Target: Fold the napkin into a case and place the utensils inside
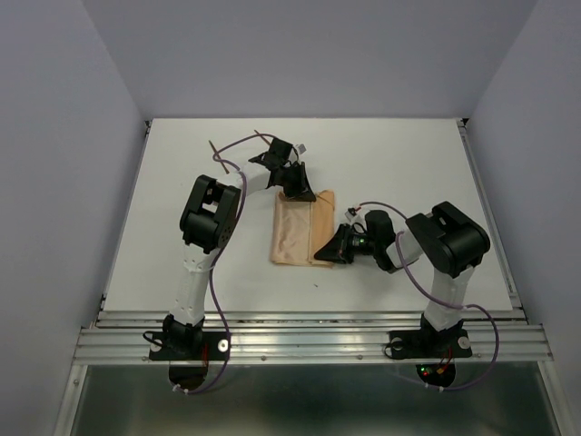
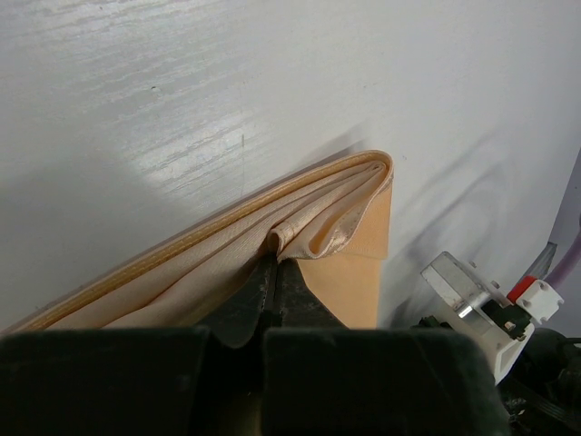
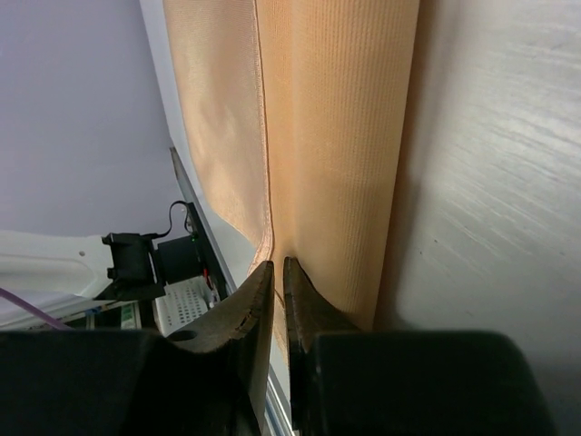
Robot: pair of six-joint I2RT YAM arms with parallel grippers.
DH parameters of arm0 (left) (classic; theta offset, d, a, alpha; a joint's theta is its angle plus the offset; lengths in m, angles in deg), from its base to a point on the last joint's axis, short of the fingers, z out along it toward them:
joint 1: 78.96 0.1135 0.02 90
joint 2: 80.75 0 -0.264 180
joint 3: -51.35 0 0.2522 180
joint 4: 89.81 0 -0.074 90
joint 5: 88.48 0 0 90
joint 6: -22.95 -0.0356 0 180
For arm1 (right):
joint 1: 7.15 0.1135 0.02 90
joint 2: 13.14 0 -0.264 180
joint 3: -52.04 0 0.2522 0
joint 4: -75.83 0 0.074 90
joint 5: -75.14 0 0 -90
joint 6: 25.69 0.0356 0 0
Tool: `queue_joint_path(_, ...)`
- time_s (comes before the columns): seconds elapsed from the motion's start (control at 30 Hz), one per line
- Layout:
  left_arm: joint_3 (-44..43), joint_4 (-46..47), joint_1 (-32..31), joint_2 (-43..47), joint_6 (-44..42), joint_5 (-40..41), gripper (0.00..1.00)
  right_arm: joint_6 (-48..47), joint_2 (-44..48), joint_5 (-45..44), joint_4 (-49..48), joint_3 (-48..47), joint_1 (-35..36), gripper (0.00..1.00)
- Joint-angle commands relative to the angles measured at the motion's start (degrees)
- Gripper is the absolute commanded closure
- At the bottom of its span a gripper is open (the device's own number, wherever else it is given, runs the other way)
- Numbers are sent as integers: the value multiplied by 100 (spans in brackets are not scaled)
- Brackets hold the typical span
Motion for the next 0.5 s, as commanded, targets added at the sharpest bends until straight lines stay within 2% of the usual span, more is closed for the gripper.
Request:
queue_joint_path(0.0, 198, -182, 68, -194, -166, 540, 100, -76, -410, -275, 36, 317, 127, 85)
queue_joint_path(0.2, 180, -182, 68, -212, -157, 540, 100, -322, -139, -441, 509, 344, 127, 85)
queue_joint_path(0.33, 172, -191, 68, -212, -183, 496, 100, -665, 608, -775, 1589, 142, 127, 83)
queue_joint_path(0.47, 180, -235, 68, -229, -271, 470, 100, -735, 1172, -767, 1915, -261, -180, 83)
